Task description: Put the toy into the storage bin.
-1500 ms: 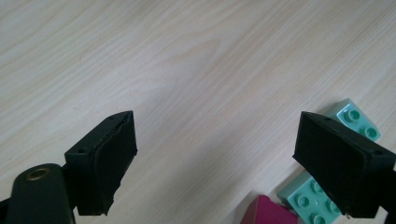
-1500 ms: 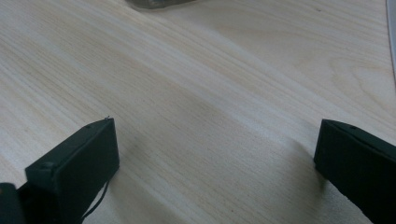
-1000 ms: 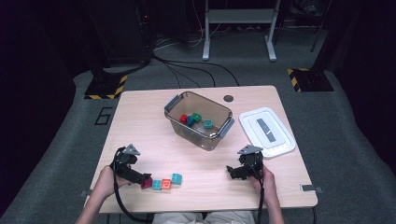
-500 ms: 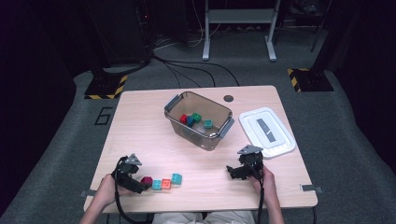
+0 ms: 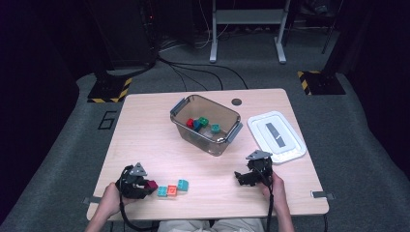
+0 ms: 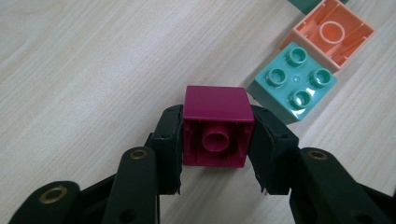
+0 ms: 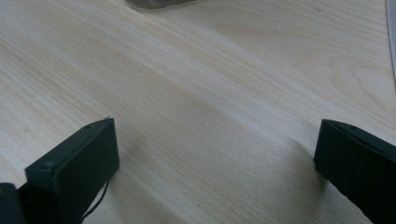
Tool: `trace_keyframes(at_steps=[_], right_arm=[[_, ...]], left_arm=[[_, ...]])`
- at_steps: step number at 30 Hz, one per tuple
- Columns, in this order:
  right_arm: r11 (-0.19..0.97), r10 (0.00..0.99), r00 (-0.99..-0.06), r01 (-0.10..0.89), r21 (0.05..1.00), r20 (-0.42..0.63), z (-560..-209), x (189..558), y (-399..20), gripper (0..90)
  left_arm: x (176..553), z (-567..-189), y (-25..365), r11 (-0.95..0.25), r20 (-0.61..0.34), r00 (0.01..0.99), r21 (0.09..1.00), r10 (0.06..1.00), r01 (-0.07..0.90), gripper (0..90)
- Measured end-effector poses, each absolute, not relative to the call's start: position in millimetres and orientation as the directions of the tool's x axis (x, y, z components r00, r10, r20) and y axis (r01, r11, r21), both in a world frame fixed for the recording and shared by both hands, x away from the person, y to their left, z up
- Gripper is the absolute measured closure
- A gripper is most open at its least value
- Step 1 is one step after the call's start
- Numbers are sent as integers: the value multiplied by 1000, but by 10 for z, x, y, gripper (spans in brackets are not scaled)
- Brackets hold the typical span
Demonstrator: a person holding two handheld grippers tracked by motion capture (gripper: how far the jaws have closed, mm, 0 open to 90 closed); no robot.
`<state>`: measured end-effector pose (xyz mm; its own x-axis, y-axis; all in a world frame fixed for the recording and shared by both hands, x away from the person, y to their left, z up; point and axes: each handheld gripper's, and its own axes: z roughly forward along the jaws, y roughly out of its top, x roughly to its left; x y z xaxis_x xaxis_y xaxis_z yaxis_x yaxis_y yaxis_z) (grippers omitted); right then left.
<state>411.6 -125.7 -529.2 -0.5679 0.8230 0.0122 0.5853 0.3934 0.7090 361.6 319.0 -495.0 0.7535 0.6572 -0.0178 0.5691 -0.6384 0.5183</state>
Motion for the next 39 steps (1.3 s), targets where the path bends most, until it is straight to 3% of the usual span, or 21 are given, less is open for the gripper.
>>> trace_keyframes(at_steps=[39], right_arm=[[396, 822, -570, 583, 709, 9, -5291, 4118, -1262, 0]], left_arm=[[4085, -4407, 3021, -613, 33, 741, 587, 670, 529, 586]])
